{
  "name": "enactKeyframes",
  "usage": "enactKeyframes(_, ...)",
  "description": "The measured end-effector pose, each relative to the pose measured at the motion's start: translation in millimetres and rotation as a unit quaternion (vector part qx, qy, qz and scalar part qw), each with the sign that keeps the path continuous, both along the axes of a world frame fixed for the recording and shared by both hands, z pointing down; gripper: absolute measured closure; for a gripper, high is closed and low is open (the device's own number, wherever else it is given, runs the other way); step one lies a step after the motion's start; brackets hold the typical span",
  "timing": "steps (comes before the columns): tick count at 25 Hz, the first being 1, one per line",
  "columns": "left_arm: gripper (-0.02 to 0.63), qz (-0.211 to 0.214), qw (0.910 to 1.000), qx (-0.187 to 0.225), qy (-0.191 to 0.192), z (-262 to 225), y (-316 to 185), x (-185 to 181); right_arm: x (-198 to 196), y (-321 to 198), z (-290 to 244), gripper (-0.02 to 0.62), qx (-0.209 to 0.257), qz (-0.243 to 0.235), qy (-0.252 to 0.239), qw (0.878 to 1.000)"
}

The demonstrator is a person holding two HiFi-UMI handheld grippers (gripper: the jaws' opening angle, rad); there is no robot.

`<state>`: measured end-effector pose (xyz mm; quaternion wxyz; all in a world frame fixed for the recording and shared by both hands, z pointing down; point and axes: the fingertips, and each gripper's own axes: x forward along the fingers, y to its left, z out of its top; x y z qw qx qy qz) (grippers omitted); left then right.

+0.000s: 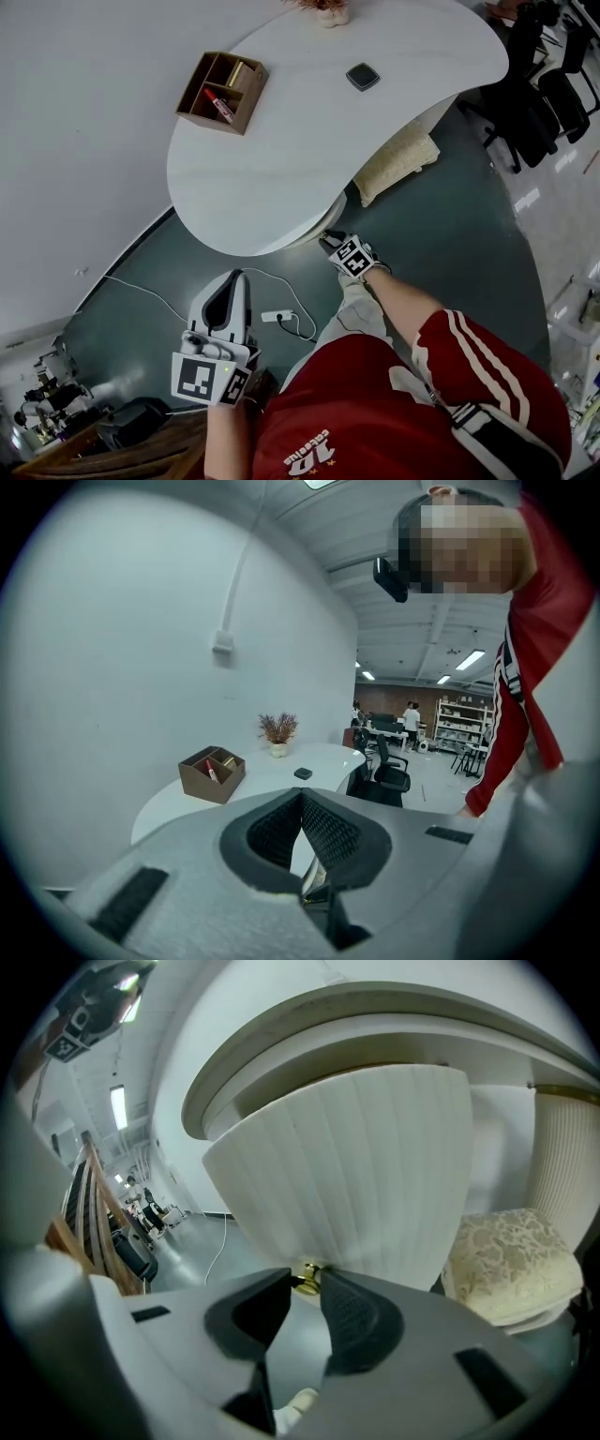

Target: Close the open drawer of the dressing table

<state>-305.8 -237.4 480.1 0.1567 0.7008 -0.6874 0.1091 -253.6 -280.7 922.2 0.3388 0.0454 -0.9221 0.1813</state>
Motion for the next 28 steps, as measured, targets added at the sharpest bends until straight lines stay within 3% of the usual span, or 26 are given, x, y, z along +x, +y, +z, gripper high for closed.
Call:
enactKeyframes(22, 0.606, -0.036, 0.9989, -0.016, -0.026, 1, 3, -26, -55, -35, -9, 0.494, 0.047, -0.031, -0.012, 0.998)
enactKeyframes(28, 0.606, -0.045, 0.9987, -0.018, -0.014, 5, 4, -30, -70, -43, -10, 0.494, 0.051, -0.029, -0.010, 0.998)
